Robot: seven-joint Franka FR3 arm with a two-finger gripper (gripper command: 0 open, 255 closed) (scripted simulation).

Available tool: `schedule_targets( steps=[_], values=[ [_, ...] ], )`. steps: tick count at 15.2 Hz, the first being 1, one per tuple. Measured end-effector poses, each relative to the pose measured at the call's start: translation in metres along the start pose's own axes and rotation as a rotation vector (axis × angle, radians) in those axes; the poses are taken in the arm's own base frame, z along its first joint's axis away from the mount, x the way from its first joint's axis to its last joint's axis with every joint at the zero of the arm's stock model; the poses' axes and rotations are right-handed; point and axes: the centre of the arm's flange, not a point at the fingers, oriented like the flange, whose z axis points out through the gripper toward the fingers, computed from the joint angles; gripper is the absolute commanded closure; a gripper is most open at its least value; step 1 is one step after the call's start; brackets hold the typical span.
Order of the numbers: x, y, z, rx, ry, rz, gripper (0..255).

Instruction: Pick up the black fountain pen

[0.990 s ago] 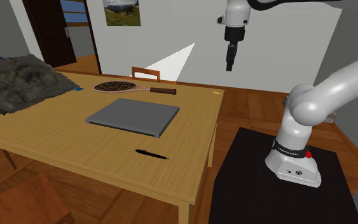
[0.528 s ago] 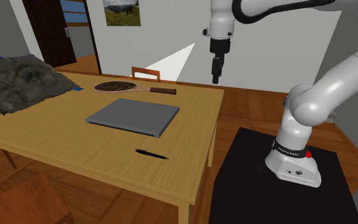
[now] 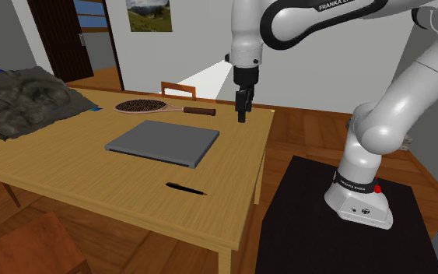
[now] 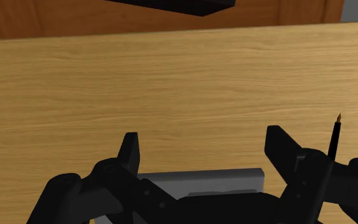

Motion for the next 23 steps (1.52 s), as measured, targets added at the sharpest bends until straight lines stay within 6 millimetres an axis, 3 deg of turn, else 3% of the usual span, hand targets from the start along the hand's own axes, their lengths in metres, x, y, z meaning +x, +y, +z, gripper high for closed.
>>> schedule_targets(
  steps=[19,23],
  values=[
    [0.123,-0.187,0.095,0.072,-0.037,-0.015,0],
    [0.138,-0.207,0.114,0.081,-0.042,-0.015,0]
  ],
)
